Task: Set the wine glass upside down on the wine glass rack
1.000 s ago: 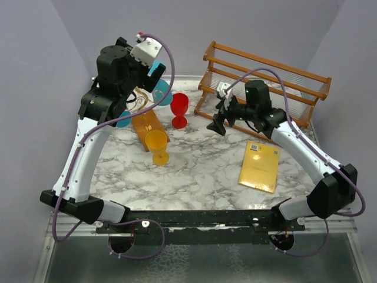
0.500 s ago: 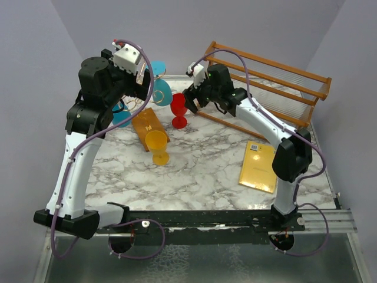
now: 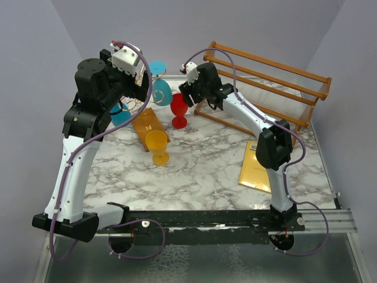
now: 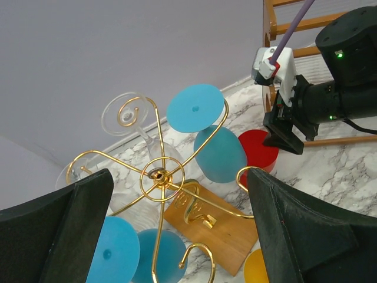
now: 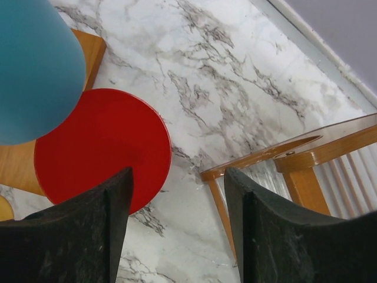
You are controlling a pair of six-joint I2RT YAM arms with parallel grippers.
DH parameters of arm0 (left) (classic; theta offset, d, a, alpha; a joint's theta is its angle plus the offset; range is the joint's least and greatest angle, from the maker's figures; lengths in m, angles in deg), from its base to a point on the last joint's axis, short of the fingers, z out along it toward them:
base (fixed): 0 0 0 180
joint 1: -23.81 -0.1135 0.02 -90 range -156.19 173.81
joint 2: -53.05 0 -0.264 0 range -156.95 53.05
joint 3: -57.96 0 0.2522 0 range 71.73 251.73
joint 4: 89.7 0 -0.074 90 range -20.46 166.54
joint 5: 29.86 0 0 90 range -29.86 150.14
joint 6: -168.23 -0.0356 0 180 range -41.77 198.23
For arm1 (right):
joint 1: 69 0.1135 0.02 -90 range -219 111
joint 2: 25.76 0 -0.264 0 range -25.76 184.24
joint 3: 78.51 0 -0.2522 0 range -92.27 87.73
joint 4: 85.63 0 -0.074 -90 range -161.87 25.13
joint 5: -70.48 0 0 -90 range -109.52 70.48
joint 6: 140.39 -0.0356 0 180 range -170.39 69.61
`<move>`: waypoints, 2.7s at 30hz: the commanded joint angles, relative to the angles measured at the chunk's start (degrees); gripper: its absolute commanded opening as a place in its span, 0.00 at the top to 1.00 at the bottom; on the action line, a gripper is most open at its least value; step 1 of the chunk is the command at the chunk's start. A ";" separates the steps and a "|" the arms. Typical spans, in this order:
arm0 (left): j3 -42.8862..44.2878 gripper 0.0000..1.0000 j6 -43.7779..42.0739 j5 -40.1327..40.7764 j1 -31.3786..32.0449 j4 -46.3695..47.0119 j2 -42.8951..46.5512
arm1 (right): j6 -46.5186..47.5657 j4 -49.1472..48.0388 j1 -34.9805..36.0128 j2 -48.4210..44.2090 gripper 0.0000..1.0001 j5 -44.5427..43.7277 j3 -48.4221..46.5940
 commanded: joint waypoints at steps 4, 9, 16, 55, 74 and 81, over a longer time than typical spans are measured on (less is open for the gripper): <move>1.54 0.01 -0.77 -1.70 -0.33 -0.04 -0.42 | 0.69 1.60 0.32 0.39 0.47 -0.22 0.64; 1.88 0.01 -0.85 -1.87 -0.42 -0.27 -0.97 | 1.13 2.77 0.32 -1.81 0.59 0.71 3.11; 2.10 0.01 -1.21 -2.80 -0.42 -0.77 -1.51 | 1.98 3.16 0.23 -6.43 0.82 -0.05 8.42; 5.93 0.08 27.73 -26.60 -0.33 15.66 -12.15 | 9.77 1.67 -2.34 -52.36 0.98 -5.12 18.14; -4.02 0.43 45.82 -42.68 2.47 35.26 -13.77 | 3.57 7.33 -2.32 -48.12 0.99 9.04 7.52; -4.74 0.64 44.97 -41.85 2.83 34.46 -14.00 | 3.26 7.38 -2.34 -47.50 0.99 10.83 7.43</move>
